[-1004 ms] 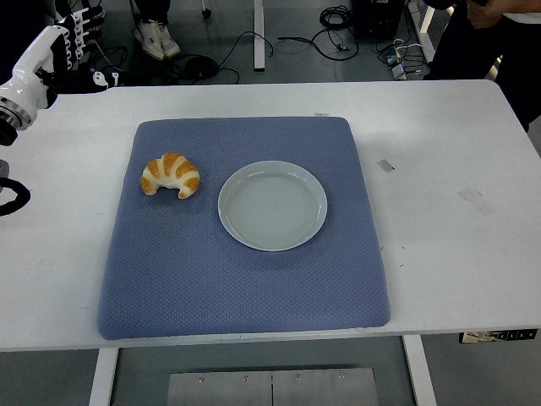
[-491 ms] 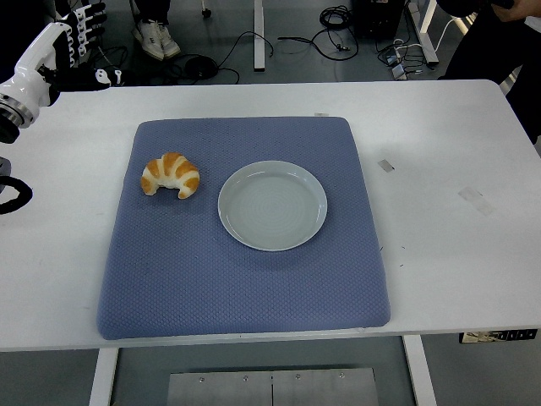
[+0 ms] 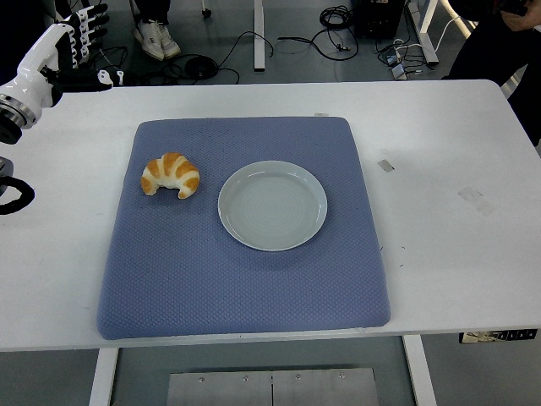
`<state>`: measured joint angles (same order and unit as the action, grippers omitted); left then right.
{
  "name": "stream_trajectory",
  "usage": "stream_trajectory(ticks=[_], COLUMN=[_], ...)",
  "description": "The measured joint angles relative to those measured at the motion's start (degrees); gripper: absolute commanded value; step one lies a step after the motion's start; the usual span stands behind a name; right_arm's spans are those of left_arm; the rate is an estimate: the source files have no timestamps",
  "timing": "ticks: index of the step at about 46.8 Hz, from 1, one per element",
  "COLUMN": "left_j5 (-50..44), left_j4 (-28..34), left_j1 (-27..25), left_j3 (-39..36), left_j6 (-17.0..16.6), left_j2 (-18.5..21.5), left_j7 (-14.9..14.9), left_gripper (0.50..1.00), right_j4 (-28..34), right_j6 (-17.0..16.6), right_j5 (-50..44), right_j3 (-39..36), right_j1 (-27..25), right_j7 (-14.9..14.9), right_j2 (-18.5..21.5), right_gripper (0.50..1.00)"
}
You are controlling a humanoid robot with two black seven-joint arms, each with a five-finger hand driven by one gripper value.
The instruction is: Place the bread on the plate
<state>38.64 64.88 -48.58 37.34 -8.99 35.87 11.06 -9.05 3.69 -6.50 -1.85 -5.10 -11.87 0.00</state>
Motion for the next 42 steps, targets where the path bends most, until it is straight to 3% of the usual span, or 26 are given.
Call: stream_trajectory(ticks=[9,20,29,42], left_j5=[0.04,1.77,8.51,17.41], left_j4=[0.72,6.47,8.87,10.25], left_j1=[-1.30,-2.32,-3.53,-4.03], left_j3=[-1.28,-4.19,-4.89,-9.36], left_j6=[0.34,0.02,-0.04,-0.15], left_j2=[0.23,2.50,2.75,1.95], left_j7=[0.03,-0.73,-8.52,-14.92], left_gripper=[0.975,0.975,0.975,0.974], right_j4=[0.00,0.00,0.00,0.00], right_j6=[0.01,0.01,0.01,-0.01], right_j5=[0.00,0.00,0.00,0.00], right_j3=[0.00,0.00,0.00,0.00], right_j1=[0.00,-0.01,-0.02,-0.02], right_j7=[0.00,0.01,0.02,0.02], right_j2=[0.00,0.00,0.00,0.00], right_gripper=[1.000,1.000,1.000,1.000])
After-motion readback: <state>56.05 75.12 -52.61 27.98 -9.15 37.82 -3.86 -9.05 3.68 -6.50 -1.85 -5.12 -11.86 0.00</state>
